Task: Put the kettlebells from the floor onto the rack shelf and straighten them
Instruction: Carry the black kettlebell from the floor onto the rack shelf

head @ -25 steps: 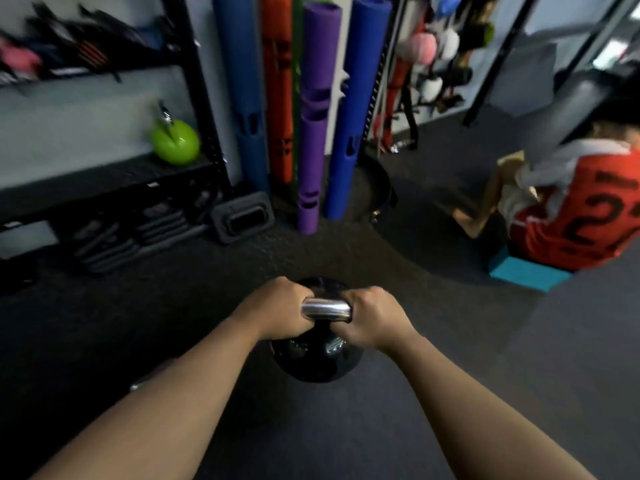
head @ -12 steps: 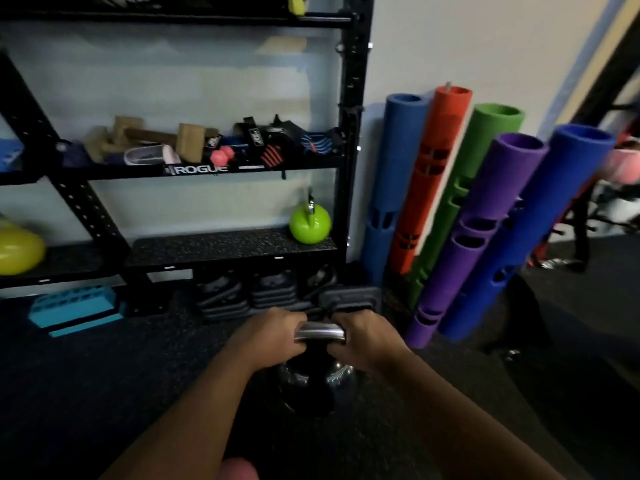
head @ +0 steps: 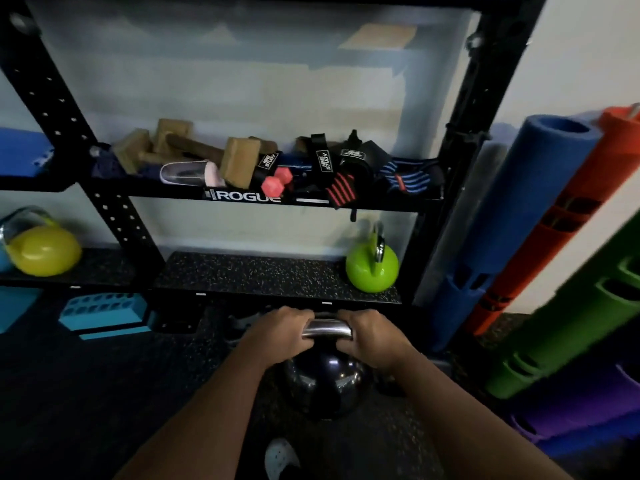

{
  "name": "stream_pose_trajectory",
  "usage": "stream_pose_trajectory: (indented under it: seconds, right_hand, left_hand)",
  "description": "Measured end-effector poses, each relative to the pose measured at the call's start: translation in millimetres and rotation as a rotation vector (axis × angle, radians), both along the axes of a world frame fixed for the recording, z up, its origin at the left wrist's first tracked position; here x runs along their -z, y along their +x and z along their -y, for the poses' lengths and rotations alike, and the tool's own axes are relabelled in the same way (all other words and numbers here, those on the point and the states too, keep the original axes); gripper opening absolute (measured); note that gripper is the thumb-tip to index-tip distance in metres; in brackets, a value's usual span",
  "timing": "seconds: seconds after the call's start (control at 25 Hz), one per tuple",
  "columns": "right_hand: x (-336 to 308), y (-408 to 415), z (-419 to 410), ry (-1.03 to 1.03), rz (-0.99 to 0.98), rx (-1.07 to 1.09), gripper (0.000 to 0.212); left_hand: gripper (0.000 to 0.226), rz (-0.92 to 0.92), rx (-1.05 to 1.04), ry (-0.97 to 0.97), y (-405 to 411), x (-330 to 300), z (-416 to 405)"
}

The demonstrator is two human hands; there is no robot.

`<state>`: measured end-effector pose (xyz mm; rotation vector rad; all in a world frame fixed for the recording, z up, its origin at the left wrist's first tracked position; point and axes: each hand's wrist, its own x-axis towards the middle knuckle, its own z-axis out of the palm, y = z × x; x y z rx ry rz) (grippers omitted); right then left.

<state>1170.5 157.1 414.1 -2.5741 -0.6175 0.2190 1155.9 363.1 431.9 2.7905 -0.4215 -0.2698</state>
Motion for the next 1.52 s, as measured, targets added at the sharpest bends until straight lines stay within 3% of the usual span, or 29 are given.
stream_pose_trajectory:
  seconds: [0.4,0.68,0.88,1.2,1.36,1.44,1.52]
  right_hand:
    - [118.8,265.2,-66.0,0.007,-0.158,0.136,0.045]
    - [188.2,390.7,-78.1,0.008,-0.020,0.237,0.052]
    - [213.4,421.1,-80.2,0.006,0.031,0.256,0.030]
    - [214.2,432.9,-86.6,0.011,-0.061,0.292,0.024]
    - [200.8,427.2,-89.5,-0.108,-0.076,0.265,0.049]
    - [188.0,415.3,-91.0,-0.161,0.036,0.205,0.066]
    - [172.3,400.8,-99.1,-0.124,0.156,0.128,0.070]
  left_hand:
    - [0.022,-0.113,-0.021,0.039,276.9,107.9,-53.8]
    - [0.031,-0.034,-0.090,-0.078,395.9,177.2,-49.8]
    - [0.030,0.056,-0.128,-0.095,431.1,217.6,-46.7]
    - [0.038,0.057,-0.167,-0.145,442.0,226.1,-53.7]
    - [0.070,-0.033,-0.189,-0.171,431.1,217.2,-57.7]
    - [0.085,-0.043,-0.237,-0.179,413.4,213.3,-68.4]
    - [0.089,-0.048,-0.294,-0.149,391.9,207.5,-84.0]
